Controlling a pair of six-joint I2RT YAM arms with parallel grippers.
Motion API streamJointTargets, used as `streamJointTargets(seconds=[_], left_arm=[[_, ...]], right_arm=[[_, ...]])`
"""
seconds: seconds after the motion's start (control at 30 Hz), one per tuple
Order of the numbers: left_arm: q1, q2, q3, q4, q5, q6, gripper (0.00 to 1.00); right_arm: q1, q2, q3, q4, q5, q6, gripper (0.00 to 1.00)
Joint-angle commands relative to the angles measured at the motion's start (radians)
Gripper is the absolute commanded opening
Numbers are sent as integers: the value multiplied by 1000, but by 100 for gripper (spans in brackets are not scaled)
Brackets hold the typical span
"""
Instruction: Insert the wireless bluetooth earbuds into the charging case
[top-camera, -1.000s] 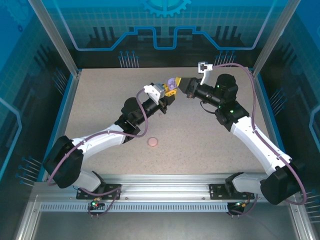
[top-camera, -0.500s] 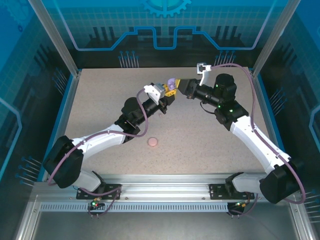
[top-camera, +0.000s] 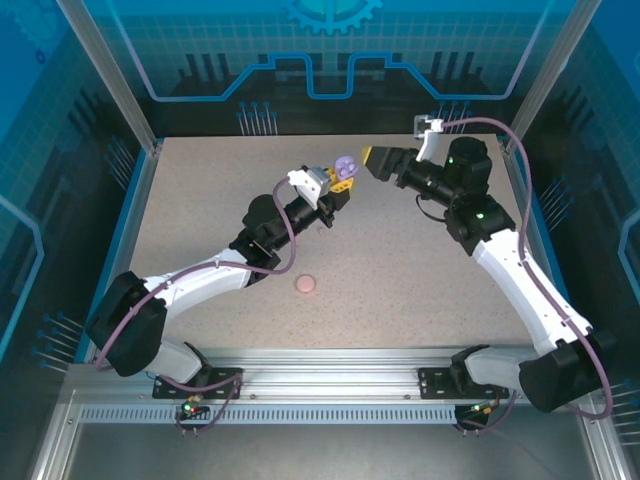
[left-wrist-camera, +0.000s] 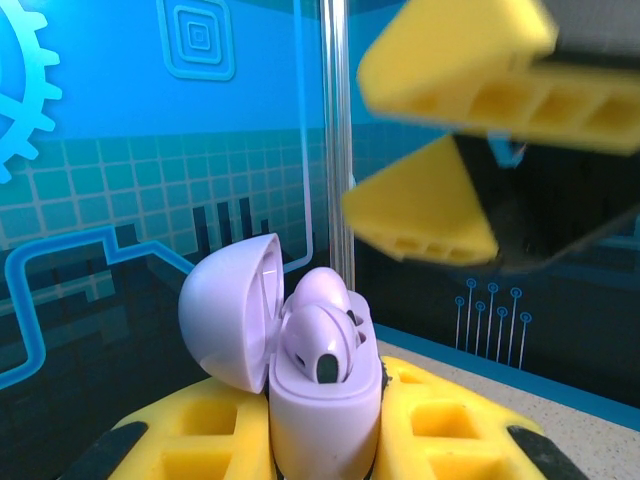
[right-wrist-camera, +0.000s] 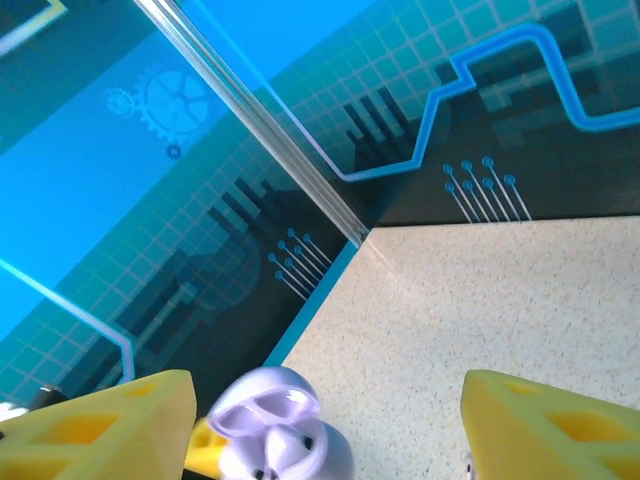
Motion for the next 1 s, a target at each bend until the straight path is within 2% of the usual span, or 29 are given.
streamJointTargets(seconds=[0.0,0.27,0.43,0.53,0.73,0.97], left_arm=[[3,4,7,22,50,10,0],[0,31,13,-13,163,1,0],[-7,39,23,-25,176,-5,0],[-11,49,31,-27,178,-10,0],[-13,63,38,-23,163,-10,0],[-14,72,62,-42,110,-12,0]], right_arm=[[-12,-5,135,-192,33,-77,72],[-11,239,549,-685,102,-215,65],[-5,398,720,-841,107,-252,53],[9,462,782,-902,116,-277,42],[49,513,804,-968,90,-324,29],[101,450,706,-1001,70,-350,20]])
